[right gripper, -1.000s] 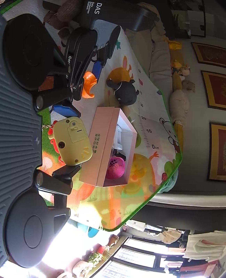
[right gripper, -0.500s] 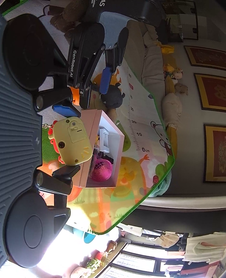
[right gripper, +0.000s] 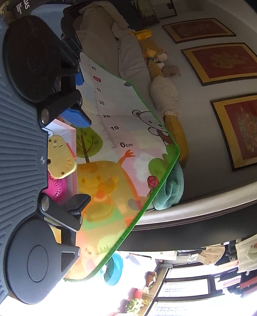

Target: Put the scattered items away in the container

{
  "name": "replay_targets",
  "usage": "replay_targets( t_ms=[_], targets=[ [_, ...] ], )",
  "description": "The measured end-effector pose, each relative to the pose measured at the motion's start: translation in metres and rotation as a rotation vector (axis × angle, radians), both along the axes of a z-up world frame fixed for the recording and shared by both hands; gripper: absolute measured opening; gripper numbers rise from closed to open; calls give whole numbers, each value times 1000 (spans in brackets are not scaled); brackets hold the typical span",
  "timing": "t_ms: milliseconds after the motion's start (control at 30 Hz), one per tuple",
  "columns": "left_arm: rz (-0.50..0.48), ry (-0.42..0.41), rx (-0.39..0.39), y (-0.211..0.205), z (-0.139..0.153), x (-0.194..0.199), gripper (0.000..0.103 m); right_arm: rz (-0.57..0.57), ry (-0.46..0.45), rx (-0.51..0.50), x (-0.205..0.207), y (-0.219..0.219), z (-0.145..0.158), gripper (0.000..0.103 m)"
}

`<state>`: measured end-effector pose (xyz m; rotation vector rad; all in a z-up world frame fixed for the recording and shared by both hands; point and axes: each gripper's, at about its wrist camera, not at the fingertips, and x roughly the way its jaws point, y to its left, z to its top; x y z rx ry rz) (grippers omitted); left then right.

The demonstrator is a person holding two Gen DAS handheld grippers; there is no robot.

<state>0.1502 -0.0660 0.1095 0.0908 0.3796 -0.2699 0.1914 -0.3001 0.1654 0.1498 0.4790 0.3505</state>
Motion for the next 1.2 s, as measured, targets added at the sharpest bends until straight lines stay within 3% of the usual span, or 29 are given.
replay_targets(
  t_ms=[167,367,500,633,800,867,1000,1100,1133,1200],
  targets=[
    [18,127,8,25,-27,-32,99,24,53,-36,-20,-6,-32,77],
    [50,296,-26,39,-60,-78,103,77,38,-250,-93,13,-71,87],
    [64,404,-49,43,-75,-97,103,187,54,-354,-146,41,-97,90],
    [20,411,-65,46,-75,-115,103,258,100,-336,-175,63,-117,90],
    [21,398,-73,52,-72,-133,103,260,111,-332,-171,84,-131,90],
    [33,398,-73,56,-71,-137,103,260,120,-350,-164,90,-134,88],
    [48,407,-86,63,-73,-142,103,286,169,-363,-154,99,-142,66],
    [48,415,-89,64,-77,-143,103,294,193,-369,-151,101,-147,57],
    [45,416,-90,63,-77,-143,103,296,194,-363,-151,101,-146,48],
    [40,416,-94,62,-78,-142,103,287,195,-368,-151,101,-143,45]
  ],
)
